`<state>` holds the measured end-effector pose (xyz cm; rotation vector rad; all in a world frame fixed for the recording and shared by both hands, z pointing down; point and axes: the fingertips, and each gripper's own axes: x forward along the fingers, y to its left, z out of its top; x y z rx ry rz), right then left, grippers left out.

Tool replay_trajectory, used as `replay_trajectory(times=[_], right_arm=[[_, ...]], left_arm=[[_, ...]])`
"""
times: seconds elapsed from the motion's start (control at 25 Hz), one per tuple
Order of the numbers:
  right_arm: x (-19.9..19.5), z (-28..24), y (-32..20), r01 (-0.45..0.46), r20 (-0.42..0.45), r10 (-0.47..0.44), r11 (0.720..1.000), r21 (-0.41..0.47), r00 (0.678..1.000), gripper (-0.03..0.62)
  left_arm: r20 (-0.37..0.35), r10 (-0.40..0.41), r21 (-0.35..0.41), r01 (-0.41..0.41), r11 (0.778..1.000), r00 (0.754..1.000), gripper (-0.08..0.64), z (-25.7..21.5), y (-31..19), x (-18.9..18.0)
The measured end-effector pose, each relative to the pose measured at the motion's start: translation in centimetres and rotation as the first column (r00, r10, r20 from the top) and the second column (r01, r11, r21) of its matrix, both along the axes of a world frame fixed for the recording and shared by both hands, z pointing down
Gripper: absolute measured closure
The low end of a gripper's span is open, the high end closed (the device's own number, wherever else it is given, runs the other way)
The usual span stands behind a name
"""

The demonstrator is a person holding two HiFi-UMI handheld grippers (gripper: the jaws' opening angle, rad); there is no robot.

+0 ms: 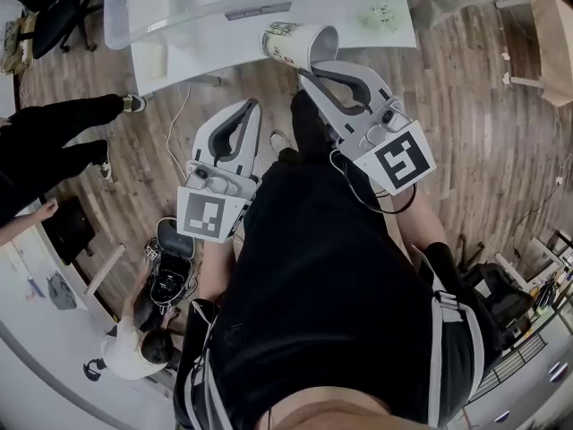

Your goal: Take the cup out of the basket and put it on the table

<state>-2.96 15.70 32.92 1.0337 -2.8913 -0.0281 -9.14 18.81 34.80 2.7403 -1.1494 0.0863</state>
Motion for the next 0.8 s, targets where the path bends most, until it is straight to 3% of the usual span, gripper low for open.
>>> replay_trajectory(times=[0.32,0.48,0.8], right_arm=[[1.4,-0.3,6.5,-0.042,0.038,0.043,0.999,-0.018,0.998,0.569],[2.5,-0.7,8.1,-0.037,0.077,0.039,0.999,-0.029,0.996,0.569],[5.5,-1.5,10.0,0.011,0.072,-0.008,0.999,-0.041,0.997,0.569]], left_arm=[[0.002,0.026,-0.007,-0.026,1.000,1.000,0.541,0.2,6.0,0.0],[-0.002,0.022,-0.002,-0.022,1.000,1.000,0.541,-0.2,6.8,0.9],[-0.029,0.012,0.003,-0.012,1.000,1.000,0.541,-1.9,6.9,4.3]])
